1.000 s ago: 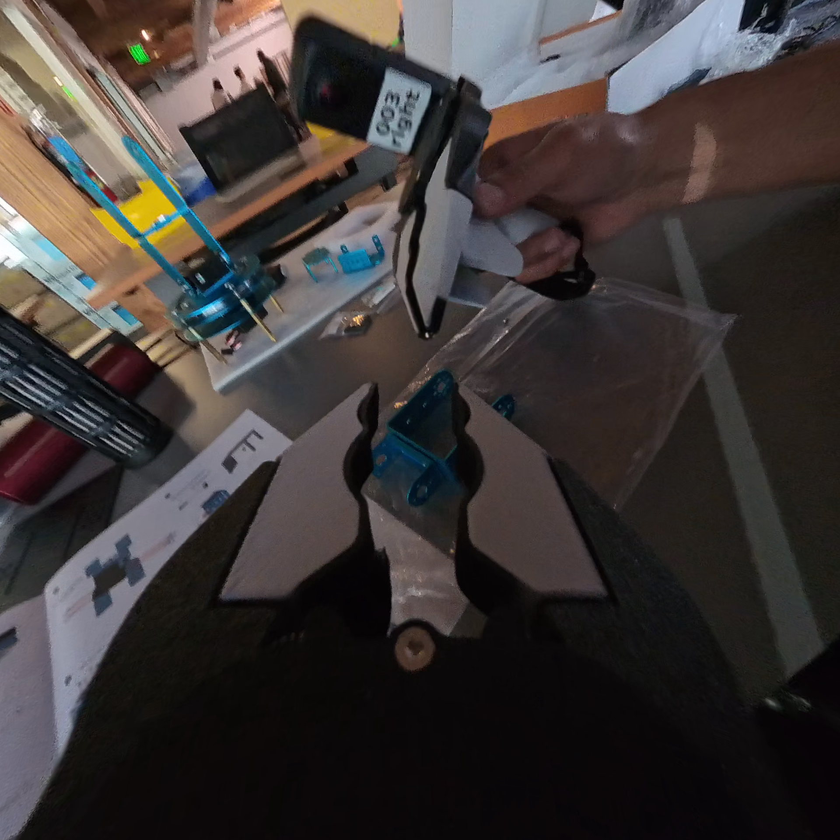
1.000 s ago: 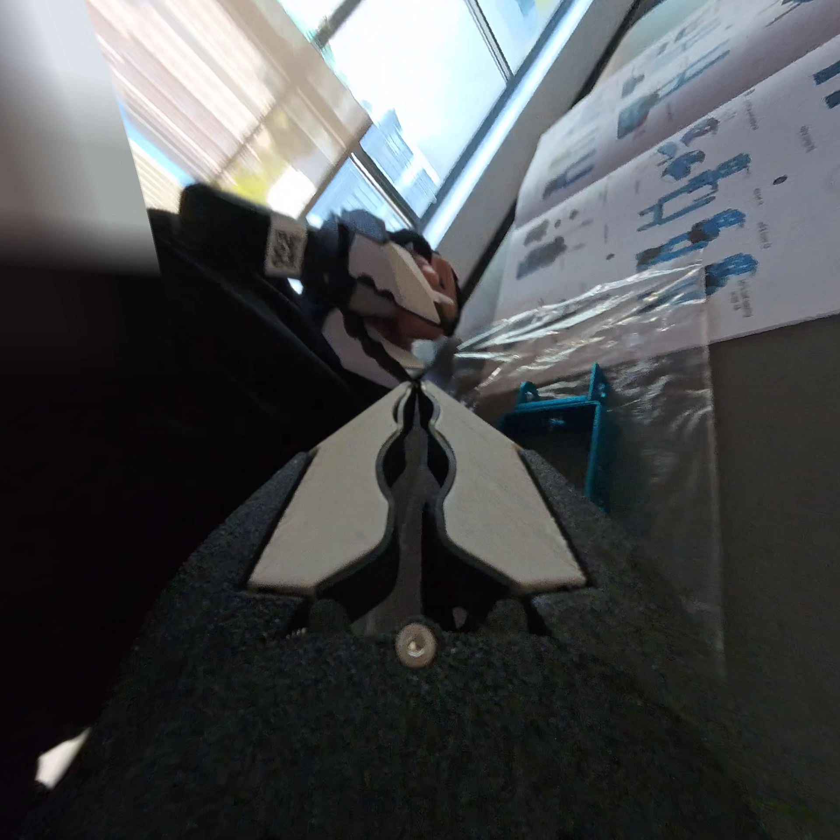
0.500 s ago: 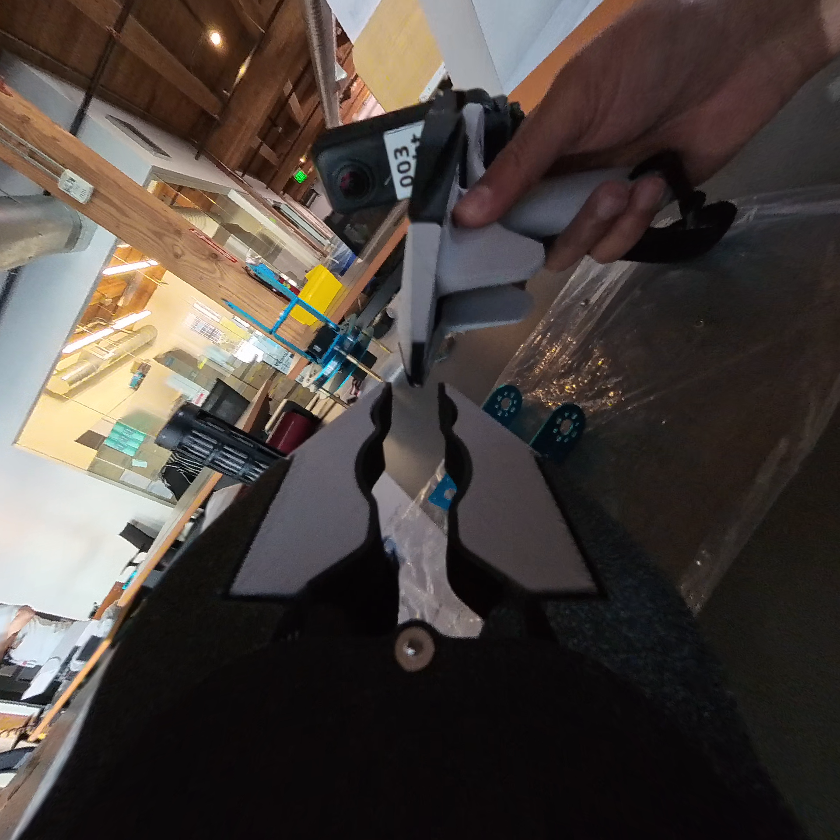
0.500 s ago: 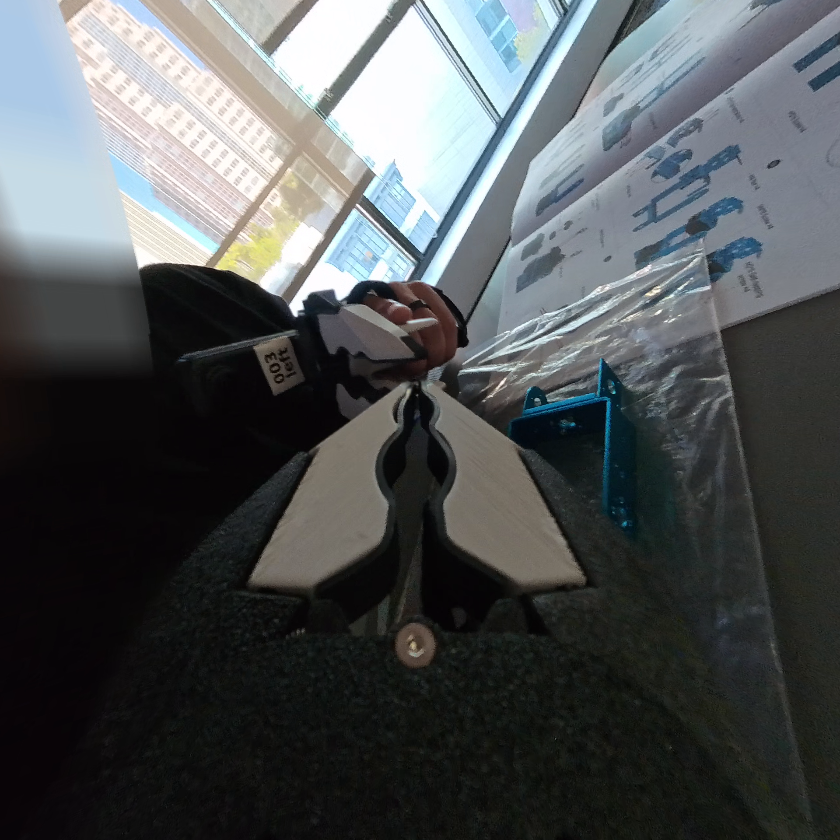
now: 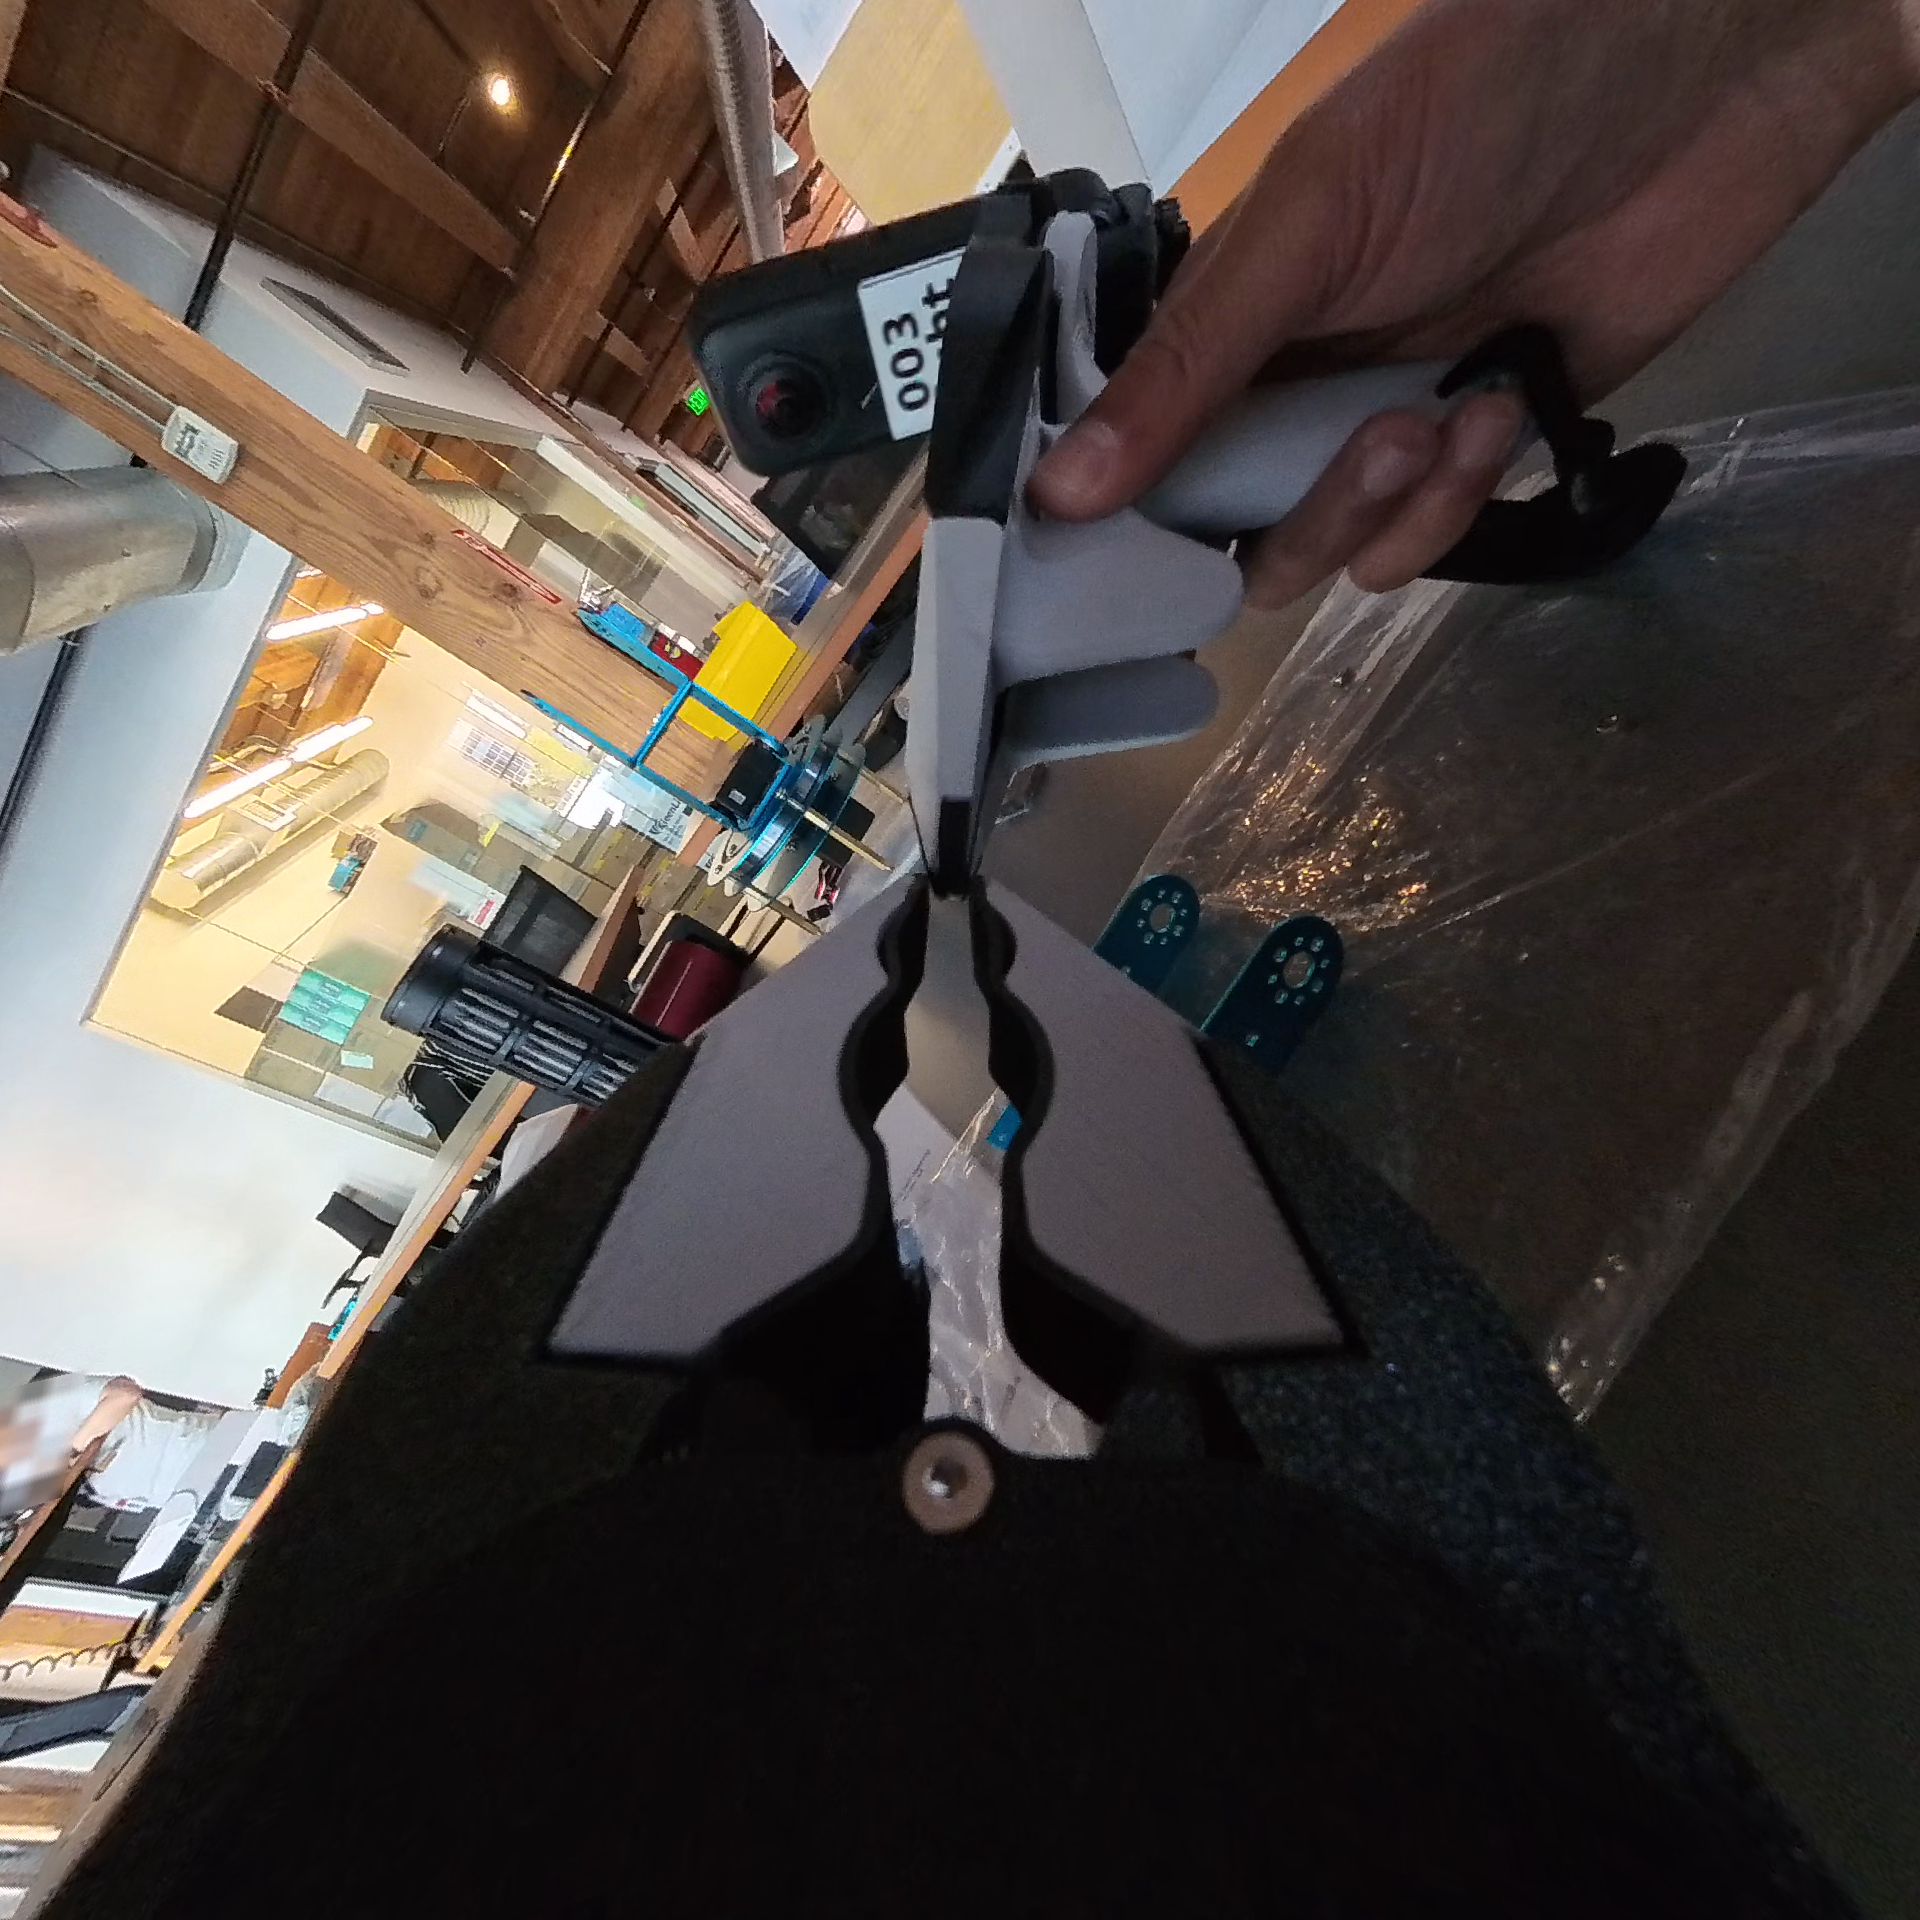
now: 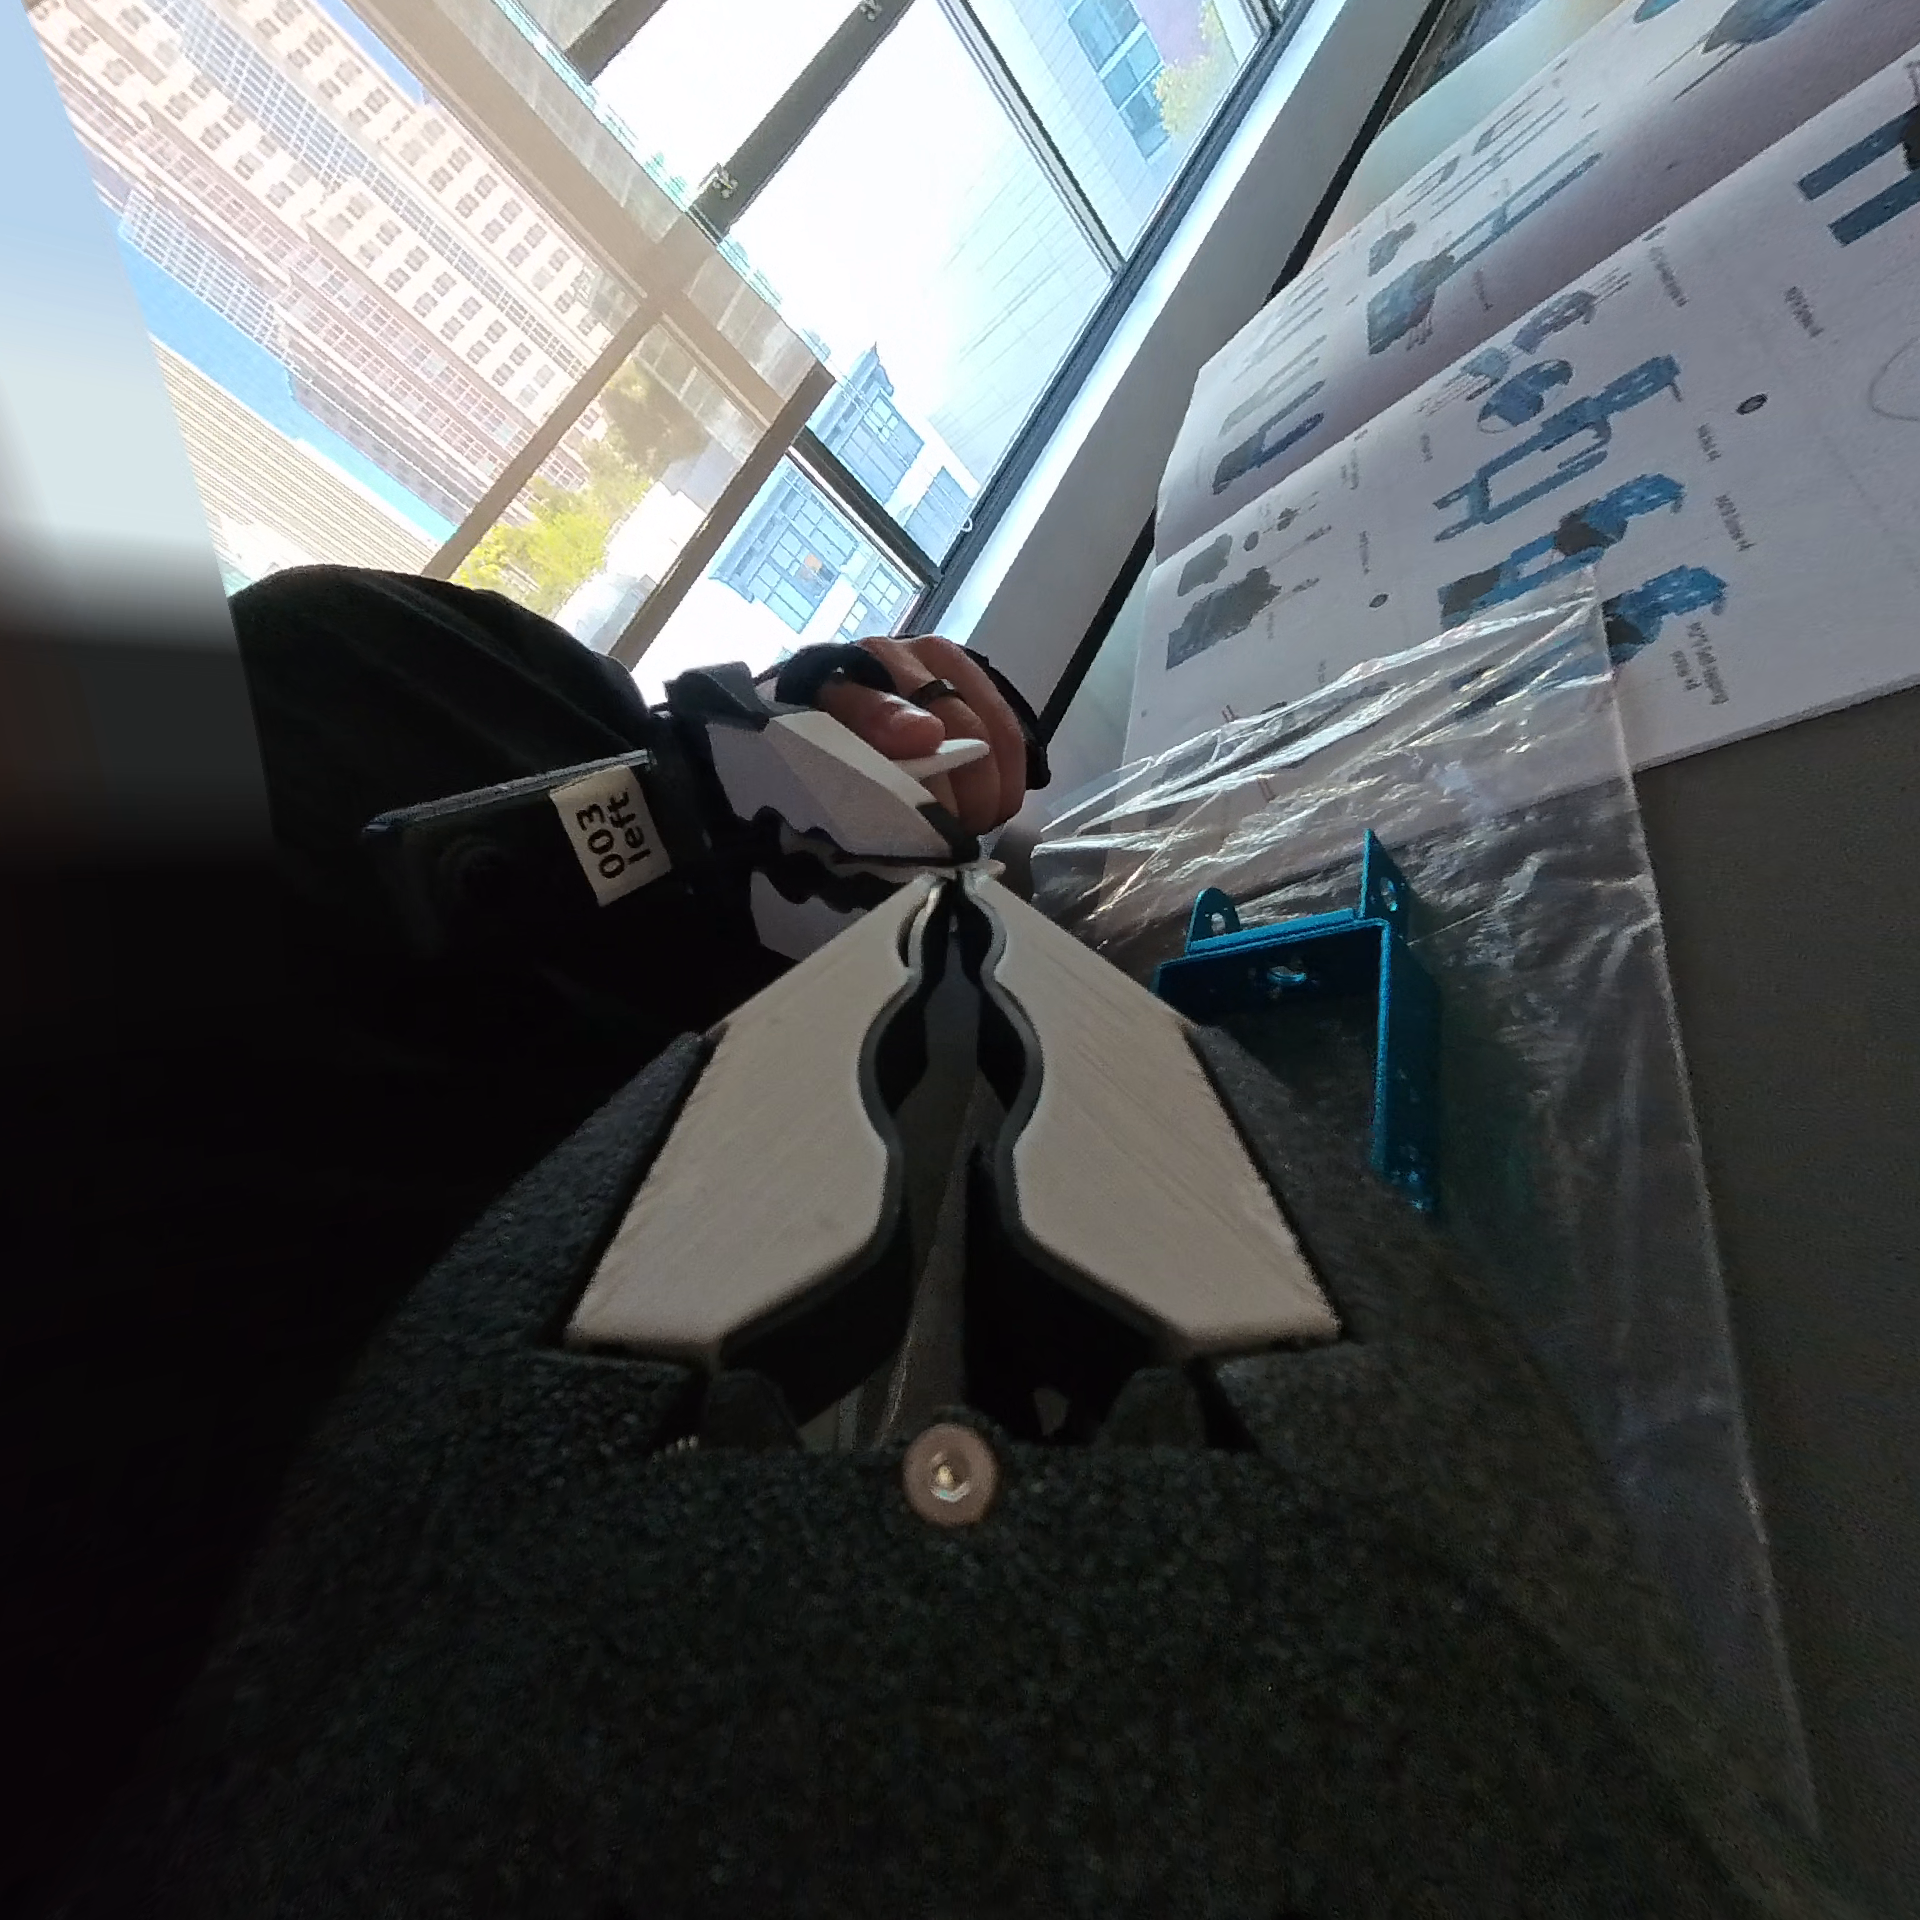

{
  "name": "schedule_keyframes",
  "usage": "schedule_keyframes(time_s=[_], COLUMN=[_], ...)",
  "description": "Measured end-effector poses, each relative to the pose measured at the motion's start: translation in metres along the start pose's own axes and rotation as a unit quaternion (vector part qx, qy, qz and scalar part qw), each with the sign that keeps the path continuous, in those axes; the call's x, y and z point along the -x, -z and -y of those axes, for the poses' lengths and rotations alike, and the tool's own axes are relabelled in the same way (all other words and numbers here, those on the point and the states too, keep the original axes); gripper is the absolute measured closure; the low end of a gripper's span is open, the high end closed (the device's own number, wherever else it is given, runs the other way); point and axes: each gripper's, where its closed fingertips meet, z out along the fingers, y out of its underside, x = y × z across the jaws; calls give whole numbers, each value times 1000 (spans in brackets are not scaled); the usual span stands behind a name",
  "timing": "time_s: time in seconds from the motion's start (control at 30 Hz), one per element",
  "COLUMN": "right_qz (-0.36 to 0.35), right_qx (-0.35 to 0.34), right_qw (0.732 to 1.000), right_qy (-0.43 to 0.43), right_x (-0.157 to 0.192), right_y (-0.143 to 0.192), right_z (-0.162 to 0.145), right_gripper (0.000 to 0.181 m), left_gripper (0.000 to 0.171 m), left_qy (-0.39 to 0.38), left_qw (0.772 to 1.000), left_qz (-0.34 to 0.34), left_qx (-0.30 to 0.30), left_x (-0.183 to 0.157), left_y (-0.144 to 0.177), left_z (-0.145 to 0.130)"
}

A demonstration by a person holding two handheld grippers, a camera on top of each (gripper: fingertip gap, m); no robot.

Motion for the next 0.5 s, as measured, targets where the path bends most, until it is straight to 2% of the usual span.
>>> schedule_keyframes(time_s=[0.13, 0.23, 0.5], right_qz=[-7, -40, -85], right_qx=[-2, -4, -20], right_qw=[1000, 999, 994], right_qy=[3, 24, 58], right_x=[0, -5, -8], right_y=[-1, -1, -2], right_z=[1, 2, 8], right_gripper=[181, 180, 180], left_gripper=[166, 166, 167], left_qy=[-4, -3, 38], left_qw=[1000, 1000, 999], left_qz=[8, 17, 28], left_qx=[2, 13, 24], left_x=[1, 2, 8], left_y=[0, -2, -4], left_z=[0, -4, -7])
